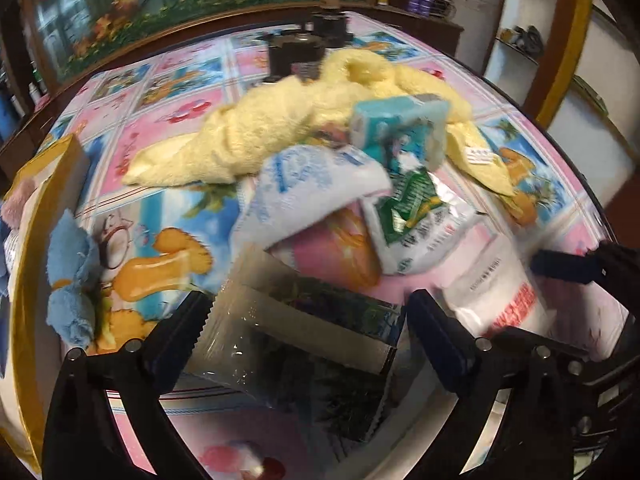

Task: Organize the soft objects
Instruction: 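Lift both packets and carry them toward the cardboard box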

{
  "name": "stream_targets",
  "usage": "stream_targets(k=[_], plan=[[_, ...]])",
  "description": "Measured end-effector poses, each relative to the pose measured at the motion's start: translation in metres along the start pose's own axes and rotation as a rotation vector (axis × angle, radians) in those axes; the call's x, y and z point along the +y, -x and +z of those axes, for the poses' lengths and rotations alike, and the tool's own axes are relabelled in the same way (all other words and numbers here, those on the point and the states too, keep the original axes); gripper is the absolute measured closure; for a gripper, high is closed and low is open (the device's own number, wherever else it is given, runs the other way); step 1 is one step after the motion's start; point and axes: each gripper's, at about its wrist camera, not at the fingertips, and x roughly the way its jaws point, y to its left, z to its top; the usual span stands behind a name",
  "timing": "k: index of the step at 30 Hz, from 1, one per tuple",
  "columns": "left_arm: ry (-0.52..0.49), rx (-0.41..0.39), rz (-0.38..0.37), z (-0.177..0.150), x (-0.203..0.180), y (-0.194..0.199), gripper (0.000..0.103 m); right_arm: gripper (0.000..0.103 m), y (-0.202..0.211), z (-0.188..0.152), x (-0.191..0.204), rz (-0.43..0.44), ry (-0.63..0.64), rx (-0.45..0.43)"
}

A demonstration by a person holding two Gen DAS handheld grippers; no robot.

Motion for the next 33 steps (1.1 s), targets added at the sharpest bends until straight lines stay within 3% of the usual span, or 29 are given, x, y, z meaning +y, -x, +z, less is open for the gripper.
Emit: stream_targets(k=[2, 3, 4, 7, 10, 21, 27, 33], plan=[[-0.009, 0.0, -0.025, -0.003, -0.001, 0.006, 0.015, 0.025, -0.002, 0.0, 0.007, -0.007, 0.03, 0.002], [-0.013, -0.001, -0.026, -0.006, 0.001, 0.009, 0.021, 0.03, -0.002, -0.001, 0.011, -0.009, 0.047, 0.004], [-0.017, -0.008, -0.039, -0.009, 0.002, 0.013, 0.023, 0.046, -0.002, -0.003, 0.016, -0.022, 0.073, 0.003], [0.008, -0.018, -0.076, -0.018, 0.011, 0.024, 0.025, 0.066, 0.004, -0.006, 0.025, 0.007, 0.101, -0.01], [0.077, -0.055, -0.126, -0.021, 0.025, 0.041, 0.025, 0.078, 0.016, -0.005, 0.026, 0.026, 0.089, -0.048], [0.237, -0.199, -0.157, -0.039, 0.089, 0.116, 0.025, 0.089, 0.061, -0.001, 0.04, 0.096, 0.073, -0.161], [0.327, -0.234, -0.065, -0.05, 0.146, 0.135, 0.025, 0.089, 0.095, 0.018, 0.072, 0.15, 0.125, -0.242], [0.414, -0.213, 0.023, -0.063, 0.201, 0.131, 0.025, 0.089, 0.099, 0.048, 0.123, 0.247, 0.19, -0.248]])
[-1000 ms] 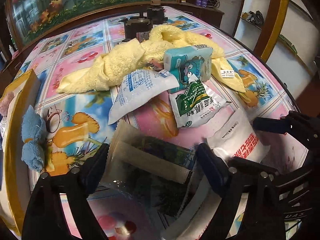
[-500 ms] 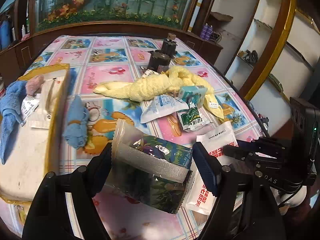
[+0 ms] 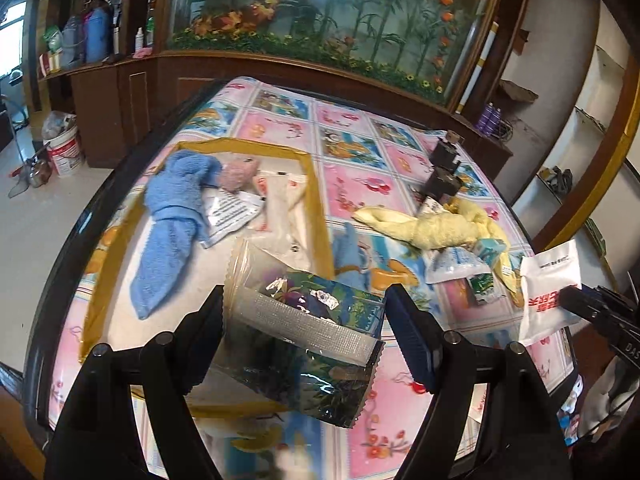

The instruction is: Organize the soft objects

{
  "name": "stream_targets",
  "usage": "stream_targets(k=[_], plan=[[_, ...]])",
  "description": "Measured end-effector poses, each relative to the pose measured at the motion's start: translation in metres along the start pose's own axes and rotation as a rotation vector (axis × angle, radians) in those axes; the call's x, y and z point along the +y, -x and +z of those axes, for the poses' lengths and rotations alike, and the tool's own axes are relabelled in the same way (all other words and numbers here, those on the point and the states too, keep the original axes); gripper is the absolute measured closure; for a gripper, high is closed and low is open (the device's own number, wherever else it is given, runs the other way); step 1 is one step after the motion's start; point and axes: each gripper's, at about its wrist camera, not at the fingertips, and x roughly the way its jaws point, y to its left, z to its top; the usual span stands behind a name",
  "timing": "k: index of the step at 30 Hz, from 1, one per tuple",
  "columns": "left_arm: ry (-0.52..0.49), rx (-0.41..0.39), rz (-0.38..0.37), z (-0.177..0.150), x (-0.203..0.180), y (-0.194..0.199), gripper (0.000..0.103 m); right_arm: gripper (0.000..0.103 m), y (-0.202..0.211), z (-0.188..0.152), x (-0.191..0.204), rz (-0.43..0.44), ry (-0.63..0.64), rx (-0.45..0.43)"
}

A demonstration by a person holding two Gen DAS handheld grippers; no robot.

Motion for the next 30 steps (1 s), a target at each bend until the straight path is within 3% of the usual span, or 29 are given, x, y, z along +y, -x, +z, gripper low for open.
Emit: stream_targets(k=[12, 20, 25, 27, 30], plan=[[0.139, 0.057, 0.08, 0.001, 0.072, -0.039, 0.022, 0.089, -0.105, 0.052, 0.084, 0.155, 0.078, 0.105], [0.225, 0.038, 0.025, -0.003, 0.094, -0.027, 0.018, 0.089, -0.188, 0.06, 0.106, 0.172, 0.088, 0.225], [0.23, -0.001, 0.022, -0.006, 0.093, -0.014, 0.017, 0.074, -0.213, 0.057, 0.1, 0.165, 0.064, 0.261], [0.22, -0.01, 0.025, -0.004, 0.09, -0.011, 0.017, 0.064, -0.207, 0.057, 0.093, 0.171, 0.044, 0.248], [0.205, -0.02, 0.026, -0.003, 0.085, -0.006, 0.017, 0.061, -0.18, 0.059, 0.076, 0.139, 0.028, 0.19]])
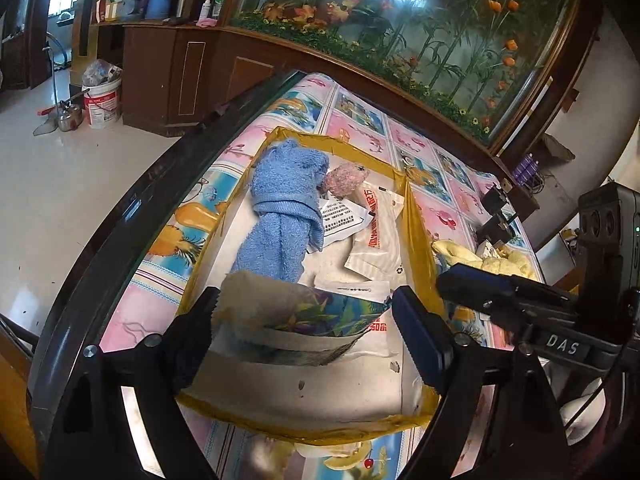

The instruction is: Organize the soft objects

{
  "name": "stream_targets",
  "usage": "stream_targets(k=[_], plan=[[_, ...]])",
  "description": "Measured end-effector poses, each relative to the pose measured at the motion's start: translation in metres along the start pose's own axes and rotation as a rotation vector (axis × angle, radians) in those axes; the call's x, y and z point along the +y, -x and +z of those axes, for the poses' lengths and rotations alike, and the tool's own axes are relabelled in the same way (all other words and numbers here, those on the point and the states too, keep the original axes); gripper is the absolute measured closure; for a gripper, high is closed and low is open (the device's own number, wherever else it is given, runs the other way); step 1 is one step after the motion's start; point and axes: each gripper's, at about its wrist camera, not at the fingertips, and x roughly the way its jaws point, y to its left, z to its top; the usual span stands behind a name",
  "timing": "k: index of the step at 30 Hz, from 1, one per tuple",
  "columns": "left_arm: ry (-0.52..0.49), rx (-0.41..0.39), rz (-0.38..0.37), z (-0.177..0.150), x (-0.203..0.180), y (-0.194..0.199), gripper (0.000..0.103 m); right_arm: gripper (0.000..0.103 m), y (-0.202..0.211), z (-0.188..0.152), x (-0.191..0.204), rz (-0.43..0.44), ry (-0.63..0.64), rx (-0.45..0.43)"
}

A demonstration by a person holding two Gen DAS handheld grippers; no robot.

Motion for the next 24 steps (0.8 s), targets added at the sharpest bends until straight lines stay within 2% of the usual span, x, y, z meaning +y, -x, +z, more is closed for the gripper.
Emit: stream_targets(k=[3, 4, 7, 11, 15, 20, 24], plan=[[-0.024, -0.015, -0.009, 0.0, -0.01, 0.007, 0.016, 0.04, 0.042, -0.01, -0.022, -0.067, -0.012, -0.075], [-0.036, -0.02, -0.014, -0.001, -0.013, 0.009, 0.016, 0.037, 0.056, -0.016, -0.032, -0.093, -0.022, -0.097], [-0.041, -0.033, -0.048, 0.002, -0.02, 0.011, 0.015, 0.036, 0.09, -0.037, -0.065, -0.143, -0.083, -0.129], [0.055, -0.023, -0.122, 0.006, -0.011, 0.01, 0.015, 0.036, 0.116, -0.064, -0.099, -0.179, -0.155, -0.134], [0.108, -0.028, -0.107, 0.006, -0.006, 0.018, 0.015, 0.036, 0.136, -0.092, -0.12, -0.204, -0.189, -0.146], [-0.06, -0.016, -0.088, -0.003, -0.058, 0.027, 0.015, 0.036, 0.154, -0.123, -0.145, -0.254, -0.221, -0.132], [-0.145, 0.029, -0.132, -0.015, -0.098, 0.014, 0.015, 0.036, 0.154, -0.147, -0.144, -0.243, -0.211, -0.082]])
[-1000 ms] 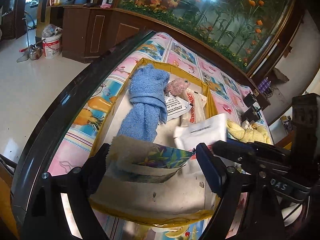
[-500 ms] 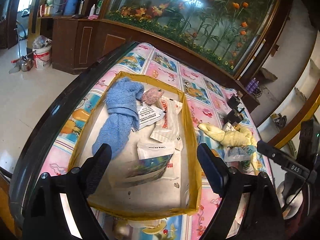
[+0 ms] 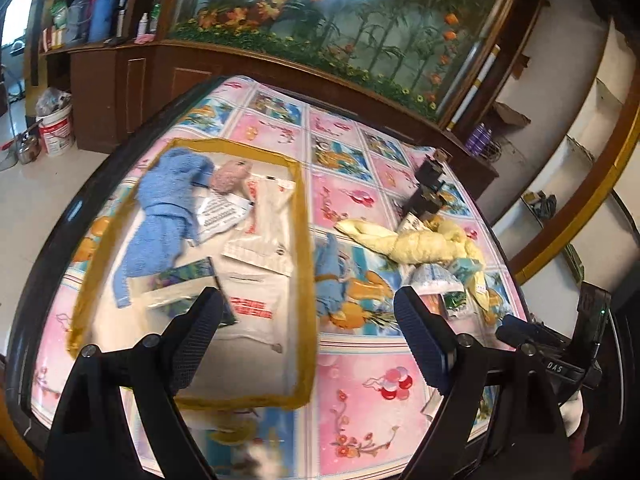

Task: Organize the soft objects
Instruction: 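Grasp the blue plush with the left tool while the right tool keeps holding the white bag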

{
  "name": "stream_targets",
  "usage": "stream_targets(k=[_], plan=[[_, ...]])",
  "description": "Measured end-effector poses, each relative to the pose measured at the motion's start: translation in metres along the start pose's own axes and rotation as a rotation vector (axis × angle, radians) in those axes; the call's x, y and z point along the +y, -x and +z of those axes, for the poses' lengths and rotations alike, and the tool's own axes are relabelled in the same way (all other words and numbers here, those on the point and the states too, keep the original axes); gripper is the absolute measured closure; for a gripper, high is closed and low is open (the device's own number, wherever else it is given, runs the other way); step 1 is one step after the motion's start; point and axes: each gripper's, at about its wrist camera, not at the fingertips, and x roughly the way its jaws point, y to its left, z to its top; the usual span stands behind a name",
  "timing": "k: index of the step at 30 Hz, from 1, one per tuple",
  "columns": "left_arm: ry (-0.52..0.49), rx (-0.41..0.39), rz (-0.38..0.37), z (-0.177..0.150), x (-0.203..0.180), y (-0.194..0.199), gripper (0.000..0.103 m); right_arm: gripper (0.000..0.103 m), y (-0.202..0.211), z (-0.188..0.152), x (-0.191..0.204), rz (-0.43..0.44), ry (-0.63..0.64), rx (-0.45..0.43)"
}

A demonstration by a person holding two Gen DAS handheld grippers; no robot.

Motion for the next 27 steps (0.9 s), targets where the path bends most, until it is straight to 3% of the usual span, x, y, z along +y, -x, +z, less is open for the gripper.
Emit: stream_targets(k=[6, 11, 16, 18, 20, 21, 24, 25, 27], plan=[[-0.1, 0.082, -0.011, -0.01, -0.044, -0.035, 0.015, 0.036, -0.023, -0.036, 0.041, 0.041, 0.149, 0.119], [-0.231, 0.144, 0.07, -0.012, -0.075, -0.075, 0.015, 0.036, -0.042, -0.052, 0.08, -0.021, 0.299, 0.146], [-0.301, 0.235, 0.113, -0.013, -0.085, -0.12, 0.015, 0.036, -0.044, -0.053, 0.073, 0.012, 0.271, 0.16], [-0.29, 0.243, 0.175, -0.01, -0.082, -0.131, 0.015, 0.036, -0.044, -0.053, 0.067, 0.002, 0.262, 0.157], [-0.278, 0.256, 0.186, -0.009, -0.082, -0.136, 0.015, 0.038, -0.042, -0.053, 0.063, -0.009, 0.265, 0.156], [-0.287, 0.276, 0.172, -0.01, -0.085, -0.138, 0.015, 0.039, -0.041, -0.052, 0.06, -0.019, 0.262, 0.157], [-0.32, 0.371, -0.055, -0.022, -0.102, -0.128, 0.015, 0.039, -0.038, -0.049, 0.048, -0.05, 0.237, 0.15], [-0.339, 0.37, -0.099, -0.024, -0.108, -0.119, 0.015, 0.039, -0.036, -0.049, 0.042, -0.057, 0.223, 0.148], [-0.375, 0.329, -0.118, -0.026, -0.118, -0.099, 0.015, 0.038, -0.032, -0.048, 0.026, -0.076, 0.184, 0.141]])
